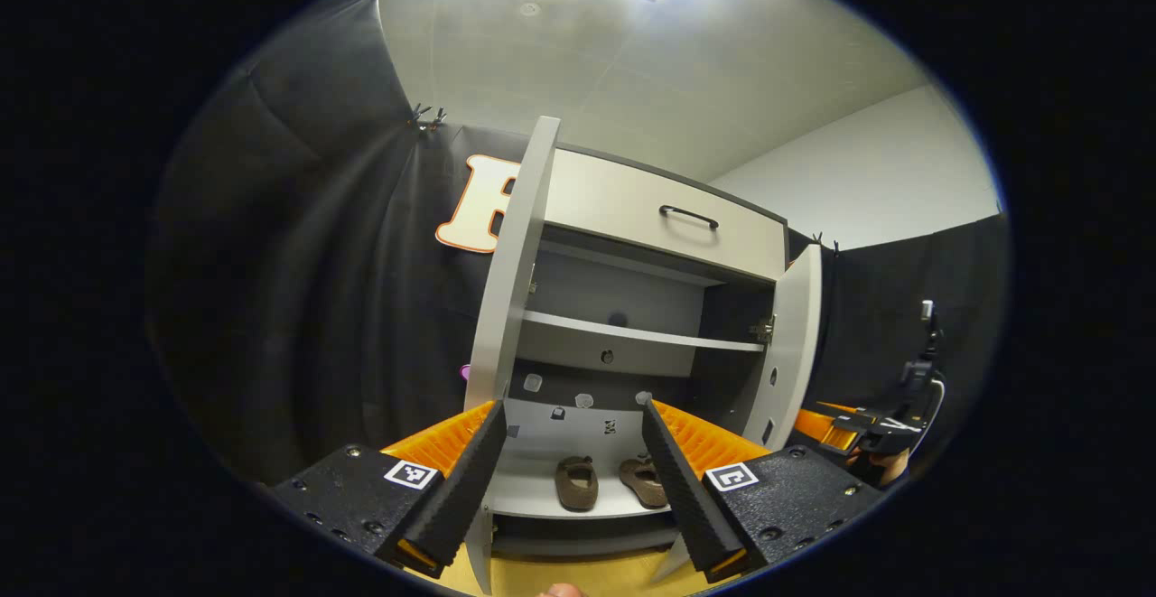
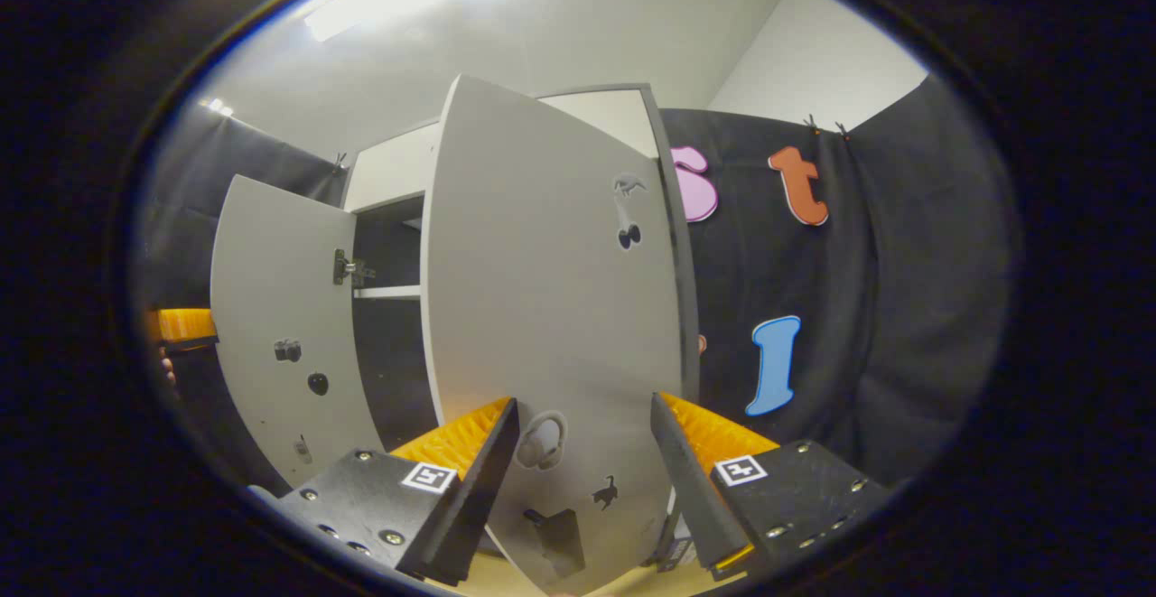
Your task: Grab one shoe with the right hand and put it into the shoe cabinet, grab the other shoe with the left hand and put it into the shoe cabinet; then close the right door with the right hand and the left door with the left hand.
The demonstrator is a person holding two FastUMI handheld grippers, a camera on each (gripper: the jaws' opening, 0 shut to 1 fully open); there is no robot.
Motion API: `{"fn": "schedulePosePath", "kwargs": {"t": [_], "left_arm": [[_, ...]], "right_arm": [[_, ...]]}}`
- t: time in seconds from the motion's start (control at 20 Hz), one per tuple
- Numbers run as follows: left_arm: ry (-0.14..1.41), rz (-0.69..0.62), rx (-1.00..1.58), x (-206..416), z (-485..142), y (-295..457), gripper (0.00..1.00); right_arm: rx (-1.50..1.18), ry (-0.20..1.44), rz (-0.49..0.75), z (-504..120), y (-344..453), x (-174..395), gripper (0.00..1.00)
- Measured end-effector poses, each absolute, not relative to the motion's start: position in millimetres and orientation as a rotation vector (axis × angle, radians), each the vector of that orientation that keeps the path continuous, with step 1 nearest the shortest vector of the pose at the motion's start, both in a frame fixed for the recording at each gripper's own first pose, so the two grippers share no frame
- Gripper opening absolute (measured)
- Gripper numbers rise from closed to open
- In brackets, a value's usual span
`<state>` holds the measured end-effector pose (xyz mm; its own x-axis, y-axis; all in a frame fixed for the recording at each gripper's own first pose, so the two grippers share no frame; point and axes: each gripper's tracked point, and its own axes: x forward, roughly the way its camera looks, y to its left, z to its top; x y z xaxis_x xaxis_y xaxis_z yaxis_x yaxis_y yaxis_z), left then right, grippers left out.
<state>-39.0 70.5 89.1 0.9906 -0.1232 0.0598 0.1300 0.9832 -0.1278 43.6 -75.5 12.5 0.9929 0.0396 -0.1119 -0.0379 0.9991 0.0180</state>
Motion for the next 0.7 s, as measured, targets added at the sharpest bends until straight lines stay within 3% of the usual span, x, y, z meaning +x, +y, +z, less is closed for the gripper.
{"fn": "schedulePosePath", "kwargs": {"t": [0.35, 0.4, 0.45, 0.5, 0.55, 0.6, 0.7], "left_arm": [[-0.064, -0.069, -0.113, -61, 87, 99, 0.92], [-0.064, -0.063, -0.113, -61, 87, 101, 0.92], [-0.067, -0.057, -0.113, -64, 88, 102, 0.92], [-0.071, -0.053, -0.112, -63, 89, 103, 0.92], [-0.074, -0.047, -0.111, -64, 90, 105, 0.92], [-0.076, -0.037, -0.112, -66, 90, 108, 0.92], [-0.080, -0.014, -0.116, -74, 91, 118, 0.92]], "right_arm": [[-0.021, 0.160, 0.076, -22, -48, 85, 0.89], [-0.024, 0.143, 0.073, -17, -47, 83, 0.84], [-0.025, 0.140, 0.073, -19, -46, 86, 0.88], [-0.021, 0.138, 0.075, -20, -44, 91, 0.83], [-0.019, 0.144, 0.082, -23, -43, 94, 0.88], [-0.011, 0.146, 0.087, -24, -42, 98, 0.83], [0.008, 0.151, 0.092, -27, -39, 107, 0.87]]}}
